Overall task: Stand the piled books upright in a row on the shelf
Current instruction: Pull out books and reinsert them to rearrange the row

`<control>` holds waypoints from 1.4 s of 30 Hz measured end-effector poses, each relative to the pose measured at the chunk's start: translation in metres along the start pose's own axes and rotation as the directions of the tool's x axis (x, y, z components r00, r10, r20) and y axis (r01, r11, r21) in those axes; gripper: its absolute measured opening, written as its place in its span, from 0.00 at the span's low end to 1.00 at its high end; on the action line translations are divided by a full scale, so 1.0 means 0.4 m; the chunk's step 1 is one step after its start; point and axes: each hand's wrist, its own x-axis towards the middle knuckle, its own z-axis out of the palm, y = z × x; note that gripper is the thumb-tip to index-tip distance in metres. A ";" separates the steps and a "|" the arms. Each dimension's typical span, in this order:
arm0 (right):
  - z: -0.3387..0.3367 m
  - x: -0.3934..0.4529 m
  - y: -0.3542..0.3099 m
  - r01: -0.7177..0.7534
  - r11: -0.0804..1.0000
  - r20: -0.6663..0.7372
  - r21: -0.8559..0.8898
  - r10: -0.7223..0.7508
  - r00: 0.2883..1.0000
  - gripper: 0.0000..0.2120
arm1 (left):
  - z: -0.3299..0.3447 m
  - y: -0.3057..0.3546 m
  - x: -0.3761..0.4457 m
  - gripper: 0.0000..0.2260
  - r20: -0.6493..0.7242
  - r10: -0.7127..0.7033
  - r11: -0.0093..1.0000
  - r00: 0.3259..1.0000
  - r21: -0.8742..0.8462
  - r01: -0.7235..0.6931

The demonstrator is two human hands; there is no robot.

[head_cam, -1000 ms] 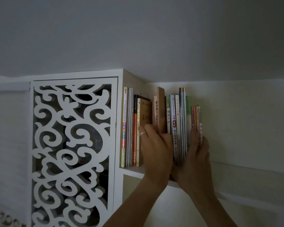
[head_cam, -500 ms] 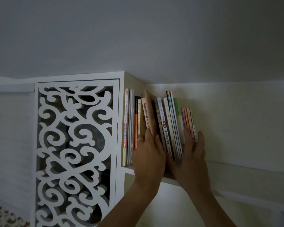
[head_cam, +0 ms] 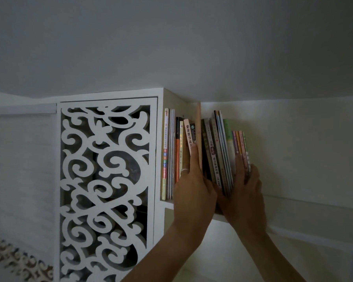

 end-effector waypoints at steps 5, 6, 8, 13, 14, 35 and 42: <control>0.003 -0.007 -0.009 0.007 0.999 -0.059 -0.054 -0.011 0.998 0.49 | -0.086 0.029 -0.013 0.34 0.001 0.031 0.995 1.000 0.094 -0.031; 0.007 -0.009 -0.012 0.007 0.998 -0.073 -0.060 -0.011 0.997 0.48 | -0.103 0.033 -0.015 0.33 0.007 0.030 0.992 1.000 0.125 -0.031; 0.019 -0.016 -0.024 -0.012 0.998 -0.103 -0.062 0.005 0.995 0.46 | -0.135 0.040 -0.019 0.32 0.009 0.012 0.984 1.000 0.178 -0.013; 0.040 -0.032 -0.090 -0.088 0.996 -0.193 -0.015 0.083 0.978 0.42 | -0.200 0.029 -0.028 0.31 -0.076 0.042 0.964 0.996 0.264 -0.020; 0.041 -0.034 -0.103 -0.091 0.996 -0.218 -0.016 0.086 0.972 0.41 | -0.210 0.022 -0.023 0.30 -0.098 0.050 0.963 0.994 0.267 -0.022; 0.133 0.022 -0.215 -0.077 0.988 -0.382 -0.137 0.019 0.924 0.54 | -0.234 -0.043 0.010 0.22 -0.081 0.053 0.986 0.995 0.162 -0.040; 0.139 0.028 -0.212 -0.105 0.986 -0.445 -0.127 0.038 0.895 0.46 | -0.223 -0.023 -0.004 0.26 -0.082 0.078 0.991 0.994 0.119 -0.068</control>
